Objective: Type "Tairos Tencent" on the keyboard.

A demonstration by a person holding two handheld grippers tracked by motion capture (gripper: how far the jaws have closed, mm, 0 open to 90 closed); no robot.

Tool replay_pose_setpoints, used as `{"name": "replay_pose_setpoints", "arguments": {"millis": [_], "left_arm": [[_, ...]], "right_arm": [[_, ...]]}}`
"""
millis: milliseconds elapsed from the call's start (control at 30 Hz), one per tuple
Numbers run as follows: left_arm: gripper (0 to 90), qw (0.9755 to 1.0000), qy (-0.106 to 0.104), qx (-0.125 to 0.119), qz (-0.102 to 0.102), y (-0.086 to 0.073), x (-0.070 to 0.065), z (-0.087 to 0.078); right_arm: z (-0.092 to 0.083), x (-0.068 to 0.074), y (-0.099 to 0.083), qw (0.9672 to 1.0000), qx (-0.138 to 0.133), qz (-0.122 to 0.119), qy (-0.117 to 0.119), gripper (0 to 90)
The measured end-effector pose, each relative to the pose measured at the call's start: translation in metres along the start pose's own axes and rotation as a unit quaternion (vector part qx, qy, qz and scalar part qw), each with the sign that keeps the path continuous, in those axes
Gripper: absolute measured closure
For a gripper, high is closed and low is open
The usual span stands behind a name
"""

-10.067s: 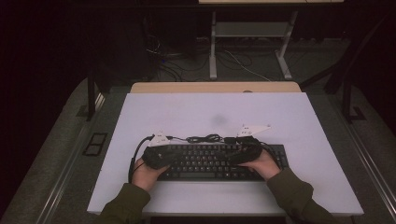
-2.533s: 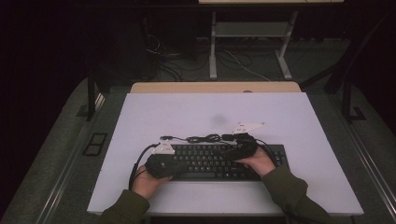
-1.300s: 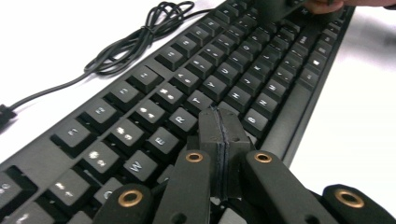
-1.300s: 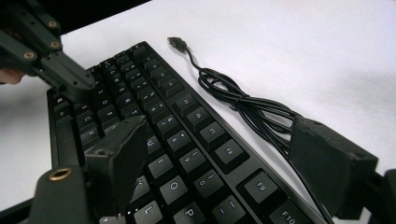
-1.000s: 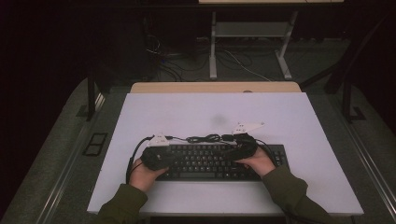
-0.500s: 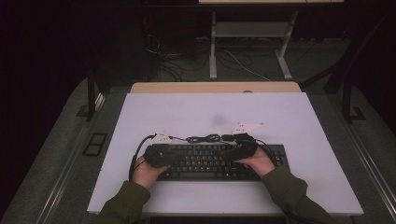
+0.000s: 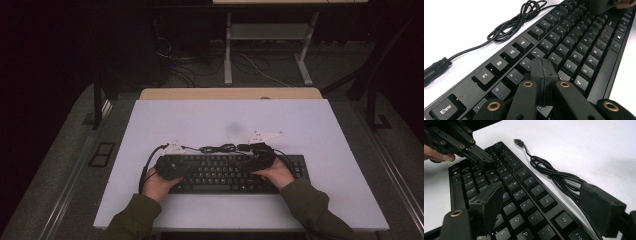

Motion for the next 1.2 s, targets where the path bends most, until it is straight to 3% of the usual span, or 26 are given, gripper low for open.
{"name": "replay_pose_setpoints", "arguments": {"millis": [233,833,1200], "left_arm": [[89.0,1.0000,0.001,0.005,0.000,-0.001,-0.001,0.002],[88.9,0.9999,0.000,-0.010,-0.001,0.004,-0.003,-0.003],[62.3,0.9996,0.012,-0.023,-0.010,0.005,-0.001,-0.009]], "right_arm": [[0.000,0.000,0.000,1.0000,0.000,0.001,0.000,19.4],[-0.001,0.000,0.001,1.0000,-0.002,0.002,0.003,19.3],[-0.001,0.005,-0.002,0.9998,0.010,0.004,0.018,19.5]]}}
Point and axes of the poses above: each handheld gripper's, and its own axes: z roughly forward along the jaws, y roughly out of its top, x roughly to its left, the point moved 10 cm from there along z, roughly forward along the jaws, and after that the axes turned 11 degrees about z, right-handed, at the moved point
